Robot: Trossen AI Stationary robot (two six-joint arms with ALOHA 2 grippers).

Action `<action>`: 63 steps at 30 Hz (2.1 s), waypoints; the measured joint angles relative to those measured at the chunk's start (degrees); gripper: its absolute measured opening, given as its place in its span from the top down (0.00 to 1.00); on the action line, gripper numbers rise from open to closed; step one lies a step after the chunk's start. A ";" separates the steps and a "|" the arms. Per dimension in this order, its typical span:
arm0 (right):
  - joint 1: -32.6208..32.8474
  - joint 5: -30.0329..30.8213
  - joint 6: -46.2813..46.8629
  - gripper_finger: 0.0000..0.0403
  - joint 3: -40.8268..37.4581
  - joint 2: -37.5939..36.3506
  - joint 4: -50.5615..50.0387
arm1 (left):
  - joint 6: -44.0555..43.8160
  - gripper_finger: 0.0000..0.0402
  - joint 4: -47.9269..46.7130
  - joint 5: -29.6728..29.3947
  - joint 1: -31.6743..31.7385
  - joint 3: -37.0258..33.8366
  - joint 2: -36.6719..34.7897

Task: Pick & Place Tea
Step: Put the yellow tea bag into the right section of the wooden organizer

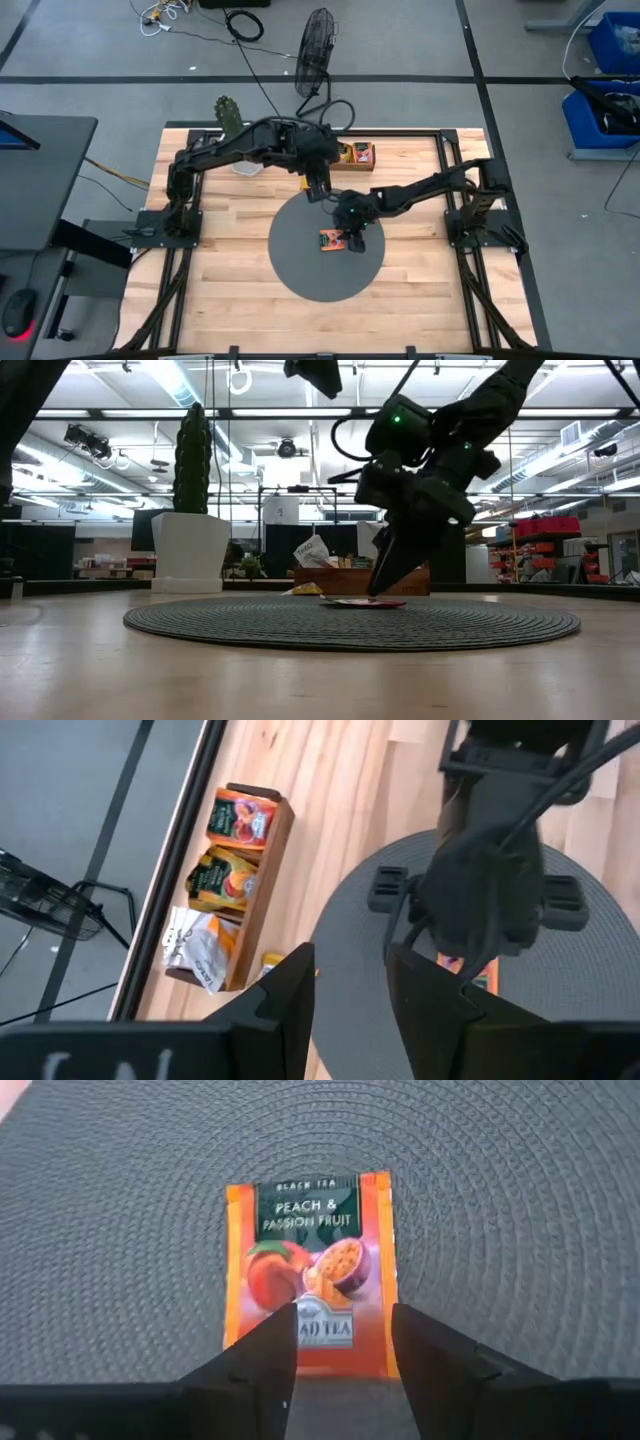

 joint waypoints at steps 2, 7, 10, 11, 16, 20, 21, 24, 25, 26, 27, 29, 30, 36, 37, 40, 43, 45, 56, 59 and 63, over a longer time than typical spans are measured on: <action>0.00 0.04 0.00 0.57 0.53 1.41 0.25 | 0.02 0.67 -0.01 0.00 -0.18 0.00 0.00; -0.04 -0.37 0.00 0.58 1.17 3.87 1.18 | 0.11 0.67 -0.08 -0.02 -0.19 0.00 0.00; -0.04 -0.29 -0.10 0.62 1.15 4.36 0.97 | 0.20 0.67 -0.08 -0.02 -0.17 0.00 0.00; -0.04 -0.14 -0.56 0.65 1.13 4.40 0.99 | 0.20 0.67 -0.07 -0.04 -0.17 0.00 0.00; -0.03 0.30 -1.35 0.86 1.07 4.43 0.84 | 0.48 0.67 -0.07 -0.04 -0.16 0.00 0.00; -0.04 -0.01 -1.22 0.98 1.30 3.90 0.43 | 0.20 0.67 -0.01 -0.07 0.19 0.00 0.00; -0.02 0.36 -0.94 0.97 1.57 3.47 0.30 | 0.18 0.67 0.03 -0.09 0.33 0.00 0.00; 0.09 3.25 -0.94 0.99 2.63 1.27 -3.12 | -0.04 0.67 0.03 -0.34 0.75 0.00 0.02; 0.07 4.59 -0.98 0.99 3.23 0.27 -3.93 | -0.22 0.67 0.03 -0.42 0.91 0.00 0.02; 0.03 6.01 -1.00 0.99 3.96 -1.18 -4.77 | -0.36 0.67 0.05 -0.44 1.00 0.00 0.02; 0.01 7.16 -1.12 1.00 4.67 -2.74 -5.71 | -0.48 0.67 0.05 -0.48 1.03 0.00 0.02; -0.07 10.45 -1.67 1.00 5.71 -5.80 -8.19 | -0.07 0.67 0.27 -0.51 1.30 0.00 -0.06; -0.06 11.60 -2.02 1.00 5.76 -7.34 -9.86 | 0.00 0.67 0.38 -0.66 1.41 0.00 -0.18; 0.03 21.95 0.67 1.00 6.53 -18.88 -15.95 | 0.00 0.67 3.63 -5.36 2.21 0.00 -2.39; 0.02 25.06 2.32 1.00 6.47 -20.72 -16.85 | -0.02 0.68 4.48 -6.10 2.29 0.00 -2.94; 0.00 36.18 8.16 1.00 6.41 -26.57 -16.31 | -0.34 0.68 8.82 -6.72 2.79 0.00 -4.45; -0.04 46.74 13.17 1.00 6.46 -30.90 -12.72 | -1.67 0.67 13.84 -6.77 3.28 0.04 -6.03; -0.02 52.38 14.37 1.00 6.46 -32.79 -9.03 | -2.56 0.67 17.48 -6.76 3.56 0.09 -6.75; 0.48 59.15 -0.68 1.00 6.50 -34.27 19.68 | -5.41 0.56 28.93 1.74 3.56 0.04 -6.95; 1.24 59.30 -3.59 1.00 6.50 -34.28 24.00 | -5.90 0.50 28.48 -0.36 3.61 0.04 -6.95; 2.29 58.87 -5.09 1.00 6.50 -34.28 28.04 | -6.22 0.46 28.71 -5.44 3.61 0.03 -6.93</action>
